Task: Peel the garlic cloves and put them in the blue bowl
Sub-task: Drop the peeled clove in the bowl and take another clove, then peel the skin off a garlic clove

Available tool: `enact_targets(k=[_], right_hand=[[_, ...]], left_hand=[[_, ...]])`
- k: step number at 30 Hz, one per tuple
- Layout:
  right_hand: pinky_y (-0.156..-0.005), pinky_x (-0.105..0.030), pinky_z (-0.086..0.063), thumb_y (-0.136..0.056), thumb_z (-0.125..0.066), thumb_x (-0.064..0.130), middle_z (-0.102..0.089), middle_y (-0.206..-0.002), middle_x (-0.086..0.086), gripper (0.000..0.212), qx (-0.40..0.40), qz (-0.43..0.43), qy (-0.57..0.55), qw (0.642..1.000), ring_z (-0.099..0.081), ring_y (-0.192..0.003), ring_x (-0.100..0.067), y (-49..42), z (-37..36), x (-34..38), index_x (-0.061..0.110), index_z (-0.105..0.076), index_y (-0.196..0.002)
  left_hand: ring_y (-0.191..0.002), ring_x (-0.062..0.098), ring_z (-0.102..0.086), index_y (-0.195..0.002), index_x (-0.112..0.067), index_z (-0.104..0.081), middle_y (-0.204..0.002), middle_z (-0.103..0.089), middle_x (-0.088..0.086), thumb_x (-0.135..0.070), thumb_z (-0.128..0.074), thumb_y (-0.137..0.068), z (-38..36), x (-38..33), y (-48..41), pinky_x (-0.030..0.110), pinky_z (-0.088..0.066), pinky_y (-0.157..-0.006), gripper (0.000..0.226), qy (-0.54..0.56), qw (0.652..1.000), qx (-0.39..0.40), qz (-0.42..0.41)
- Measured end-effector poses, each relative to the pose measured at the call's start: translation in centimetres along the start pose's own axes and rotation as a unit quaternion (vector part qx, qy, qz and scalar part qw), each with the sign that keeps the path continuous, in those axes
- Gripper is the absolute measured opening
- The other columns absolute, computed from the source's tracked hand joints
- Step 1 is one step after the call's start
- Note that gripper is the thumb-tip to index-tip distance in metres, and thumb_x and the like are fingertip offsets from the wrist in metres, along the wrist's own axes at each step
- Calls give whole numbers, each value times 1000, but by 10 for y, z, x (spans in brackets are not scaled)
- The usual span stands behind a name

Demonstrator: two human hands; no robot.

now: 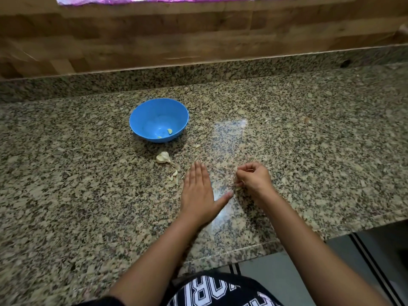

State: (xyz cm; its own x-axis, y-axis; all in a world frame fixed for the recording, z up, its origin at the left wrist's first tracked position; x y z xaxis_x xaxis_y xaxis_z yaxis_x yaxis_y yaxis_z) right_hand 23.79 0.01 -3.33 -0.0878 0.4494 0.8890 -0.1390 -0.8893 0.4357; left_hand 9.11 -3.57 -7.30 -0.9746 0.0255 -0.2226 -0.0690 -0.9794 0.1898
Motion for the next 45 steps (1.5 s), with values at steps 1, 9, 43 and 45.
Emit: enact_targets(k=[1,9,43,45], right_hand=[[-59,-26,-51,-85,-58,-5,-59,-82,-10,13,-8,1,-3,1000,-57,-63,-18,1,2,-2,7,-53,-83],[-61,-27,-50,-90,-52,-3,-63,-85,-10,18,15,7,20,1000,-54,-63,-15,9,15,-8,8,-64,-97],[-65,-21,-50,-86,-55,-10,-64,-82,-19,18,458,17,188,869,-56,-60,-14,245,-351,-40,-15,-61,-103],[-55,-16,-49,-87,-54,-11,-60,-67,-13,21,485,6,187,854,-57,-47,-6,285,-393,-58,-18,-59,-106]], left_hand=[[-139,27,28,-141,-3,26,-148,32,16,-81,-3,-78,0,-3,-12,38,14,-115,104,0,1000,-7,-2],[-146,13,-1,-150,-22,-10,-158,-7,-2,-45,-13,-101,3,-19,-30,29,0,-117,54,27,987,-45,-150],[-65,13,-63,-78,-4,-64,-64,-68,3,10,-57,-85,41,267,303,26,-52,-74,17,739,339,-460,356],[-68,12,-62,-85,0,-65,-71,-68,6,9,-57,-86,37,306,346,17,-53,-64,13,736,320,-469,368]])
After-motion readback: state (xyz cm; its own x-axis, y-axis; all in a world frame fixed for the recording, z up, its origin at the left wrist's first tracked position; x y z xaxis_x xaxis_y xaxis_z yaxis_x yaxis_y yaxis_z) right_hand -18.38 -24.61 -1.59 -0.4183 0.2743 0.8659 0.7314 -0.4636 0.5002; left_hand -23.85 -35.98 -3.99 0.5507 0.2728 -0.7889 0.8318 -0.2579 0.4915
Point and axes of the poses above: each hand's wrist, its own y-axis away from the middle knuckle, its own z-axis out of the back of the hand, x = y × z, the point moved 3 cm from there along -y, towards the middle knuckle
